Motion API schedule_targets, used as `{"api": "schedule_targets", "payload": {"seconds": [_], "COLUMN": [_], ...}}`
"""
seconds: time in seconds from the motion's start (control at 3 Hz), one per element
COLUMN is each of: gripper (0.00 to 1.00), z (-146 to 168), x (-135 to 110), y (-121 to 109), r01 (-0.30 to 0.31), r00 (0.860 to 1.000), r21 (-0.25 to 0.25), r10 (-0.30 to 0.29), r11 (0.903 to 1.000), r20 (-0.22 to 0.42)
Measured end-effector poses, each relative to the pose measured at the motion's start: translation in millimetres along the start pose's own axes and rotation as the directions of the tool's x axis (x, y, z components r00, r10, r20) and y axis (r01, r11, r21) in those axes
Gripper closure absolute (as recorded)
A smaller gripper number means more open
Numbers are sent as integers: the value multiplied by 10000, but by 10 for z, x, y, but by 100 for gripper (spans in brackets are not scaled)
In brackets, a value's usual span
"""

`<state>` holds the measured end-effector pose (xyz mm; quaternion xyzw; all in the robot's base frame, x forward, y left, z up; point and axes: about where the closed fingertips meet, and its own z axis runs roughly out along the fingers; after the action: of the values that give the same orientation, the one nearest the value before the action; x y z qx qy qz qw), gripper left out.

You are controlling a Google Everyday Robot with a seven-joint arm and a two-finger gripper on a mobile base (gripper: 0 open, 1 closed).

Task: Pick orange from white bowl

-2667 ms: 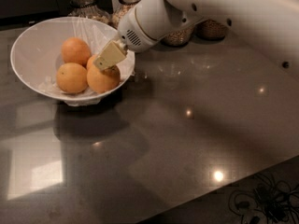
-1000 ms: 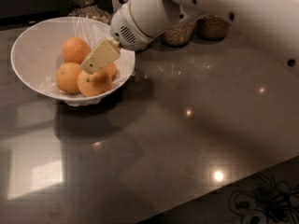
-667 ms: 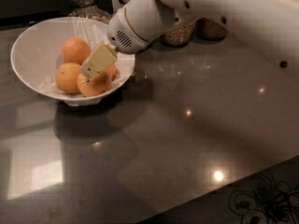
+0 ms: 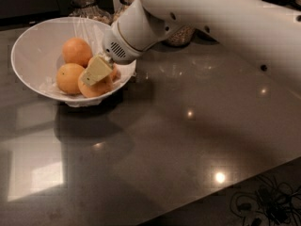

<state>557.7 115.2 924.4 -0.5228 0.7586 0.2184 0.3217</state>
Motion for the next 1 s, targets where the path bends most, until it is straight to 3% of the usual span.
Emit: {"api": "schedule_targets", "payload": {"seconds": [1.0], "gripper": [45], "z": [272], "x": [177], "y": [-18], "r01": [-533], "r00": [9965], "r21": [-293], "r10": [513], "r11": [9982], "r20": [-660]}}
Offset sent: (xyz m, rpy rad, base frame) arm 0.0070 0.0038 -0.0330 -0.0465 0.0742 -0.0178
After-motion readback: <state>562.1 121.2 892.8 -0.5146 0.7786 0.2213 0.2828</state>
